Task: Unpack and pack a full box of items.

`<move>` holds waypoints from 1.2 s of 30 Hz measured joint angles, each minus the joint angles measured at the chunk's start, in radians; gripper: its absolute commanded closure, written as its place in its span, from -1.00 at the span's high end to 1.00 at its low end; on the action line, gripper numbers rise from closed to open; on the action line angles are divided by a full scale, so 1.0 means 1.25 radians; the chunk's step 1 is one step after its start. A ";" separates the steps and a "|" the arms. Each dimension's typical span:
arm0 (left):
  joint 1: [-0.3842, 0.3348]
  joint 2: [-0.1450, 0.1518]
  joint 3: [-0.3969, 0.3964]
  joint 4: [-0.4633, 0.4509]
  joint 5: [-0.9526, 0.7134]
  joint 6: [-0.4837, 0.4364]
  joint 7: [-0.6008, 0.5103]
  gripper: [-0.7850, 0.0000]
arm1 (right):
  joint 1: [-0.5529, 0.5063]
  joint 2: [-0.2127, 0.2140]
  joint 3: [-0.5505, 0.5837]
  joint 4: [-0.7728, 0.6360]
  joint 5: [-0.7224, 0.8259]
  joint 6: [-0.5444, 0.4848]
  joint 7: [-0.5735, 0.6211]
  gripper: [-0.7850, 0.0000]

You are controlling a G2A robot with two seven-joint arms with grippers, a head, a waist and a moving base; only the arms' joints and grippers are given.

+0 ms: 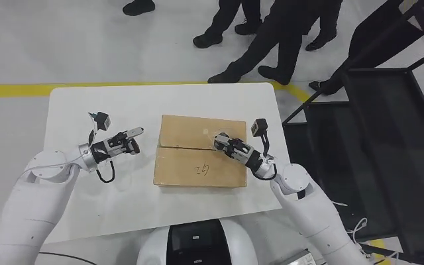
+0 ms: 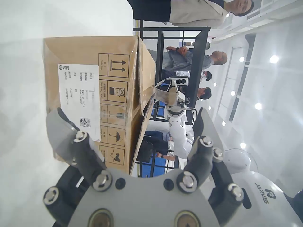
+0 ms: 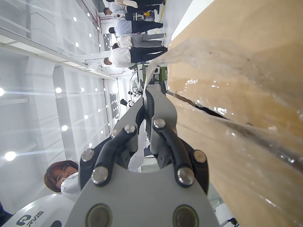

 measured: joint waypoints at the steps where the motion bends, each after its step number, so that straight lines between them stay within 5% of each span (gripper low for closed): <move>1: 0.000 0.000 0.000 0.000 0.000 0.000 0.000 1.00 | 0.000 0.000 0.000 0.000 0.000 0.000 0.000 -1.00; 27: 0.000 0.000 0.000 0.000 0.000 0.000 0.000 1.00 | 0.106 -0.032 -0.150 0.095 -0.188 0.012 -0.087 -1.00; 28: 0.000 0.000 0.000 0.000 0.000 0.000 0.000 1.00 | 0.108 -0.033 -0.153 0.097 -0.195 0.012 -0.091 -0.89; 29: 0.000 0.000 0.000 0.000 0.000 0.000 0.000 1.00 | 0.109 -0.033 -0.155 0.098 -0.199 0.013 -0.094 0.29; 30: 0.000 0.000 0.000 0.000 0.000 0.000 0.000 1.00 | 0.110 -0.034 -0.156 0.098 -0.203 0.013 -0.097 1.00; 36: 0.000 0.000 0.000 0.000 0.000 0.000 0.000 1.00 | 0.109 -0.038 -0.157 0.091 -0.202 0.009 -0.106 1.00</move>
